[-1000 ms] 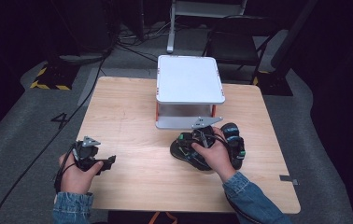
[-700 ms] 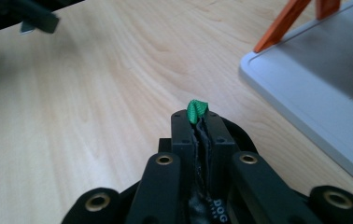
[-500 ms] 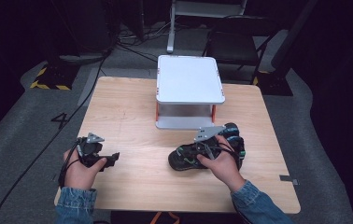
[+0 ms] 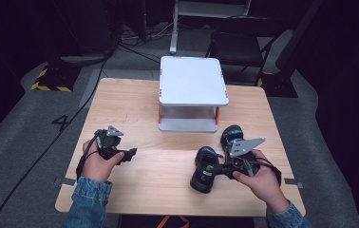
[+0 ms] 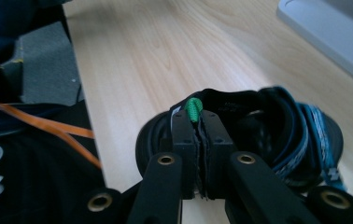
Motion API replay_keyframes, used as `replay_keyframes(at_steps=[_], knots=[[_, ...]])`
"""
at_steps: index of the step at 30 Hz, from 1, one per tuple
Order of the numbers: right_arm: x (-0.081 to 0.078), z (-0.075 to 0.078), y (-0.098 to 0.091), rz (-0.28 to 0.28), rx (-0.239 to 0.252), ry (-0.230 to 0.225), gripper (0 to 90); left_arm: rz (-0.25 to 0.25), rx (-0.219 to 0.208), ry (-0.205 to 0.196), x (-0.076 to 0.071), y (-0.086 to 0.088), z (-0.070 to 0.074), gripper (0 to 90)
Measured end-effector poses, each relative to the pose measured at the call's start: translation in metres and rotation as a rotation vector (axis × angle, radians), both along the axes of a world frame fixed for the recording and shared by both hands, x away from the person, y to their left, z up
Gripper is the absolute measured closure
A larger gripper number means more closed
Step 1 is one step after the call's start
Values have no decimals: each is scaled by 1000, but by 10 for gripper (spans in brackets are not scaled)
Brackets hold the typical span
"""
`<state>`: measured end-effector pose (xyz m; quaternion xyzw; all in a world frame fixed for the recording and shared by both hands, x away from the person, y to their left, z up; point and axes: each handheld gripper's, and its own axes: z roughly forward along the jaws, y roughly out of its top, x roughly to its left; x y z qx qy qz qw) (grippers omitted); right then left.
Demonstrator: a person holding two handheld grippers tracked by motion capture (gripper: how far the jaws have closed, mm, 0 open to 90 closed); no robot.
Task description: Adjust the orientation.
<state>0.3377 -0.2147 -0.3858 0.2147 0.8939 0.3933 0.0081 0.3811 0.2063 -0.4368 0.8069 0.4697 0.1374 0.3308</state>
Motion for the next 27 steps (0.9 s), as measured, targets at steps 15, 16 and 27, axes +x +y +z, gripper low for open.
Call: replay_keyframes(at_steps=[15,16,27], knots=[[-7,-16,-3,16,-58,86,691,-29,6,5,10,-12,-1,231],[-6,-15,-5,-11,-51,67,632,-23,-1,8,10,-12,-1,231],[17,-49,14,-152,-166,-77,592,-3,8,9,1,-3,-3,231]])
